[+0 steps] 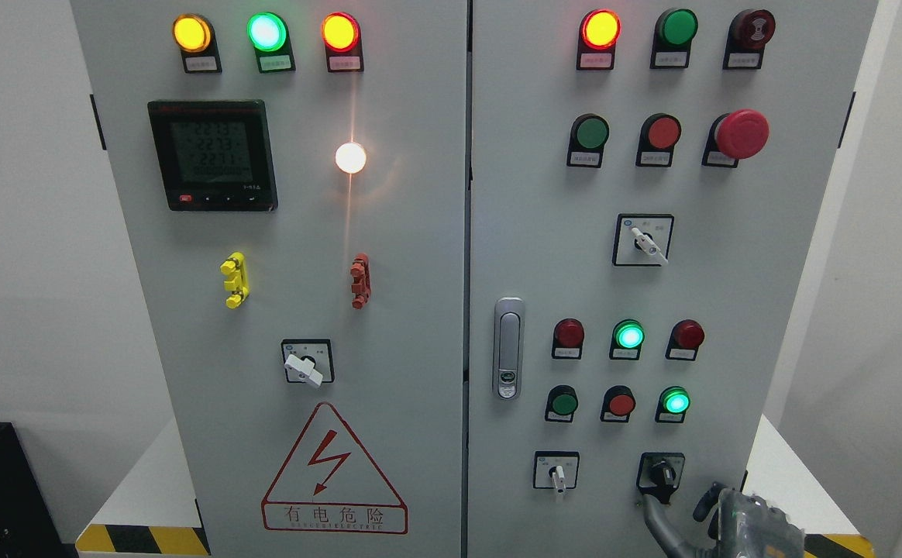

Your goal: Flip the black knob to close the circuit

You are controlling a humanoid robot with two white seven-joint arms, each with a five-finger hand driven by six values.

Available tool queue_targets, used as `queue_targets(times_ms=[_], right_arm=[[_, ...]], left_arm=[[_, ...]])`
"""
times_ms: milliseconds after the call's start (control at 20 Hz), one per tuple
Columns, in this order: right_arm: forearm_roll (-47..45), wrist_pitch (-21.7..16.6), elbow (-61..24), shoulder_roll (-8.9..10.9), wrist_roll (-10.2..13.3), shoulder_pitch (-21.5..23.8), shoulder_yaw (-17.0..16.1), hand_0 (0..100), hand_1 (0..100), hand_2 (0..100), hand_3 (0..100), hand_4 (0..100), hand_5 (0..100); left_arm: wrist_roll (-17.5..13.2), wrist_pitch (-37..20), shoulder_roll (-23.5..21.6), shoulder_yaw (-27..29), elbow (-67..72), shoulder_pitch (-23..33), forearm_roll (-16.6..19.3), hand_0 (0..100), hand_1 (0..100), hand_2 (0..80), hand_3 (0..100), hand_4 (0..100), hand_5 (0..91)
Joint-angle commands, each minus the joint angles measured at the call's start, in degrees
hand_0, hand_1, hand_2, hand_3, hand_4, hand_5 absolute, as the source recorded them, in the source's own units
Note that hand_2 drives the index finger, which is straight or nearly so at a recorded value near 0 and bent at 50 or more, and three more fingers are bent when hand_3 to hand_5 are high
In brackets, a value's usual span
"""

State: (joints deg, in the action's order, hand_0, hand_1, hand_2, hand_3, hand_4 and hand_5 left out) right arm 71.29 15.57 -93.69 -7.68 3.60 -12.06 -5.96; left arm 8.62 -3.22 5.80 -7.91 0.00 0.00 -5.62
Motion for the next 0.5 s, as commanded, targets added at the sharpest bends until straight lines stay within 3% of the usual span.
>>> queue_targets(times_ms=[0, 450], right_arm=[[0.25, 0.08, 2.46, -0.05, 0.09, -1.38, -0.9, 0, 13, 62, 83, 72, 69], [0.25, 0.16, 2.37, -0.05, 0.27, -1.47, -1.42, 0, 17, 61, 82, 71, 68]], left_arm=[[-0.01, -0.03, 0.0, 0.0, -1.67, 1.32, 0.0, 12, 56, 0.0, 0, 0, 0.0], [-0.01, -0.03, 0.0, 0.0, -1.67, 1.32, 0.0, 12, 56, 0.0, 0, 0, 0.0]])
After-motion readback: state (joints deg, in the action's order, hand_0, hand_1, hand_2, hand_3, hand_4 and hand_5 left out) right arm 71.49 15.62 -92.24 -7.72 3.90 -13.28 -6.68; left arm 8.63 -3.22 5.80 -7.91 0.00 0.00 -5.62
